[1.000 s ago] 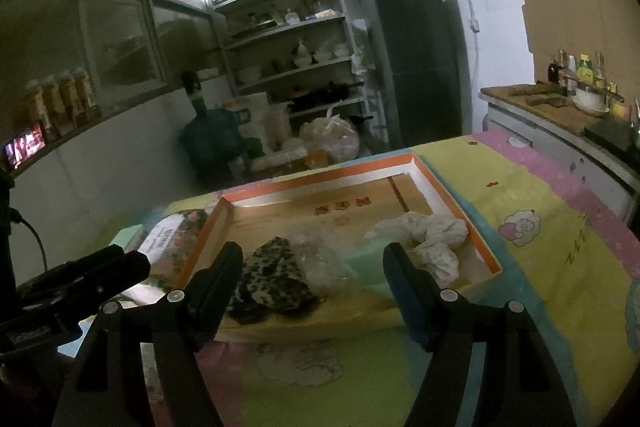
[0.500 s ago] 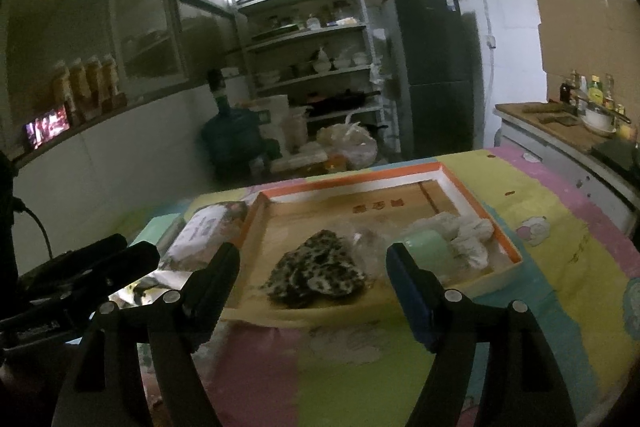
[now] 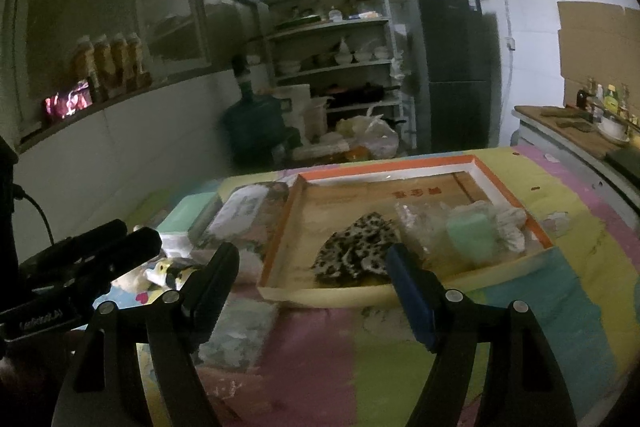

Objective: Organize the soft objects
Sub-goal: 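Move both open grippers back over the remaining items on the quilt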

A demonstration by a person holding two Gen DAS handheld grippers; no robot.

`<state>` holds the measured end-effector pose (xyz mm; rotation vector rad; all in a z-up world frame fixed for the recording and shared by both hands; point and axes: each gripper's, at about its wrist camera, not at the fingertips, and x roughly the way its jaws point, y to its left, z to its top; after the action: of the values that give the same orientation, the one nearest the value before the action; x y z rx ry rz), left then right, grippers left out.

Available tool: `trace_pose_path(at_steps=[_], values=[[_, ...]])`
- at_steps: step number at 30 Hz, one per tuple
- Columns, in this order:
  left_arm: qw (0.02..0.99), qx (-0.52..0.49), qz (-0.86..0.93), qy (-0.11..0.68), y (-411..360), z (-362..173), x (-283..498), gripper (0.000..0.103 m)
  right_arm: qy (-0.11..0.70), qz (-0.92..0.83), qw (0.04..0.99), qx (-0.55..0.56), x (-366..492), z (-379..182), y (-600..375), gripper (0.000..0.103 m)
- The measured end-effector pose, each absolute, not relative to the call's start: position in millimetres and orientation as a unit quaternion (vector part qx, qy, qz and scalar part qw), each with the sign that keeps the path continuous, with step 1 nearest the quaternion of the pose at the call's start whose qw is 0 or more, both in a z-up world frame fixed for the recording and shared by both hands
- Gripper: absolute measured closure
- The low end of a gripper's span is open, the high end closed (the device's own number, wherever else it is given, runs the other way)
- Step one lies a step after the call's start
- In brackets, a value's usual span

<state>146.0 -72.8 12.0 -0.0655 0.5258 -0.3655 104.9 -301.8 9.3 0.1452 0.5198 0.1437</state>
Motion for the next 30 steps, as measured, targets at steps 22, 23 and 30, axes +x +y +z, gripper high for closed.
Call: trace_pose_path(at_steps=[22,23,30], values=[[0.957,-0.034,-0.137,0.254,-22,-11,121,0.018,0.274,0.087,0.956,0.055,97,-4,-263,0.025],[0.957,-0.033,-0.134,0.253,-19,-12,120,0.018,0.276,0.087,0.956,0.054,97,-5,-262,0.025],[0.957,-0.041,-0.123,0.259,-4,-25,116,0.018,0.292,0.086,0.951,0.049,93,-18,-260,0.025]])
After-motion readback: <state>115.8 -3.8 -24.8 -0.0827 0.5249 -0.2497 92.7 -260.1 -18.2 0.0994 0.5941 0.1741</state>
